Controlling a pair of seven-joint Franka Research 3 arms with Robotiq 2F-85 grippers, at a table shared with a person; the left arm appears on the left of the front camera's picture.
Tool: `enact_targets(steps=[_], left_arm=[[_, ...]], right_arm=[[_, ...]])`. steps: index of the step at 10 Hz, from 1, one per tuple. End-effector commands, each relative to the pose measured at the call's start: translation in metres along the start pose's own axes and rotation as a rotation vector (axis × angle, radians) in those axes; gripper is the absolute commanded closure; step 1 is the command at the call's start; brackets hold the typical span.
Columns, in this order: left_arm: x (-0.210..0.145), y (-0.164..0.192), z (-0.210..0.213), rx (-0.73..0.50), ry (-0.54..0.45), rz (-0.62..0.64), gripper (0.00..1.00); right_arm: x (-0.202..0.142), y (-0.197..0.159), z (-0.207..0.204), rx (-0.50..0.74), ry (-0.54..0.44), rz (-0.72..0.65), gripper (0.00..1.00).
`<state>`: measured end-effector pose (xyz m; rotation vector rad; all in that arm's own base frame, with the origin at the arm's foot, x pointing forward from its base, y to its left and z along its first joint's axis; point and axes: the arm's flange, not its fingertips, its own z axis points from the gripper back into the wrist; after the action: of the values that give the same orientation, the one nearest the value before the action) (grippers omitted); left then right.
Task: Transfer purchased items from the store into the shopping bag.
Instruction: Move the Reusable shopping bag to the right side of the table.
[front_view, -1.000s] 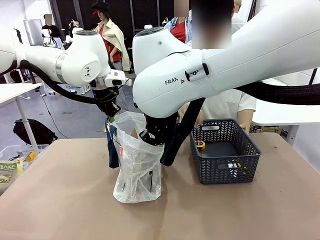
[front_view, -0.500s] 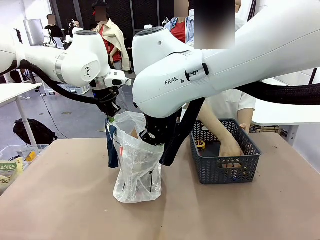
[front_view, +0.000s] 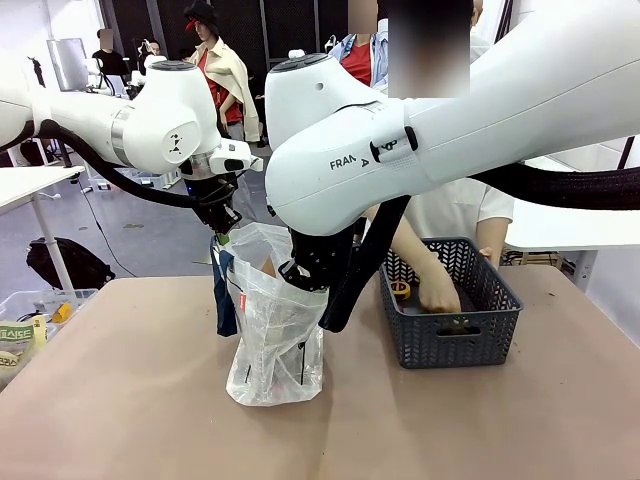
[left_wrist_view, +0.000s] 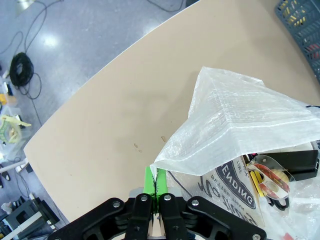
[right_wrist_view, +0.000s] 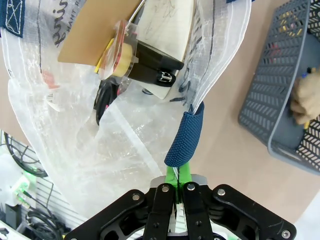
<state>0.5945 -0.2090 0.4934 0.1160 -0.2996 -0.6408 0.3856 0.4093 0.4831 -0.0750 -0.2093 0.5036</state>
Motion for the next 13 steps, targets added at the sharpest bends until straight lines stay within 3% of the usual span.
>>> enact_targets(steps=[1,13], left_arm=[[-0.0002,0.0020,0.0010,0.003,-0.002,0.001,1.00],[-0.0002,0.0020,0.0010,0.003,-0.002,0.001,1.00]], right_arm=[[-0.0043,-0.0008,-0.0015,0.005,-0.006,-0.005,1.00],[-0.0043,-0.0008,-0.0015,0.005,-0.006,-0.005,1.00]])
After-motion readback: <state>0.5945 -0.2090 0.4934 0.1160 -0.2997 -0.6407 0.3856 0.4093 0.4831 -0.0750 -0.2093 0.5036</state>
